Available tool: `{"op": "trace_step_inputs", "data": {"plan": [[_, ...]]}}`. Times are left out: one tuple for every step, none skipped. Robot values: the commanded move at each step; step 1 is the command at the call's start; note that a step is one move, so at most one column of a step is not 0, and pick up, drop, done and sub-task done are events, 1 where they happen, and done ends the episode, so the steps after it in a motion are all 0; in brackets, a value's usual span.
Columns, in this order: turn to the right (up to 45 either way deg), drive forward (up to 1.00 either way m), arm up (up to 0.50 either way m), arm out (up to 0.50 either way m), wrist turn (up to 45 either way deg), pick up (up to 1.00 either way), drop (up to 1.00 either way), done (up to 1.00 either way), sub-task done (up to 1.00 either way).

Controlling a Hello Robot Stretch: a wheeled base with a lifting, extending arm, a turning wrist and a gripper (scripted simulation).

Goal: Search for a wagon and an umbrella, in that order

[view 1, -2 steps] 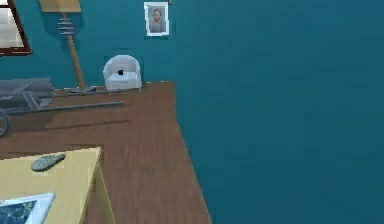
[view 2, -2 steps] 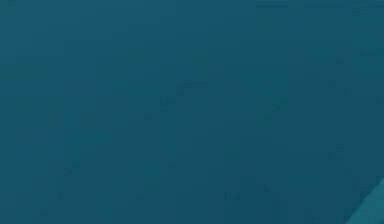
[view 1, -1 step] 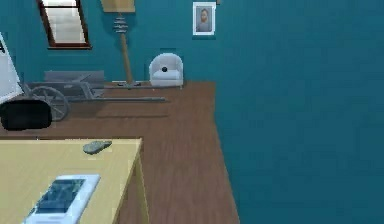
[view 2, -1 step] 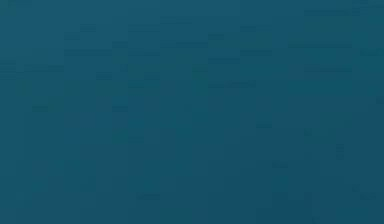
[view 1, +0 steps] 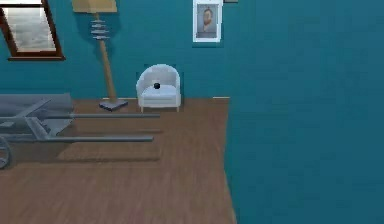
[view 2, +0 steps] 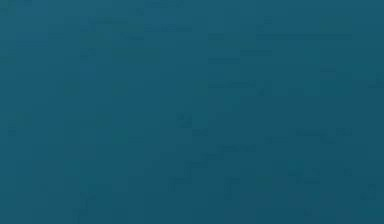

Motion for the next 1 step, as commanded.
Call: {"op": "trace_step_inputs", "data": {"plan": [[0.0,1.00,0.00,0.00,0.0,0.00,0.00,0.00,0.00]]}}
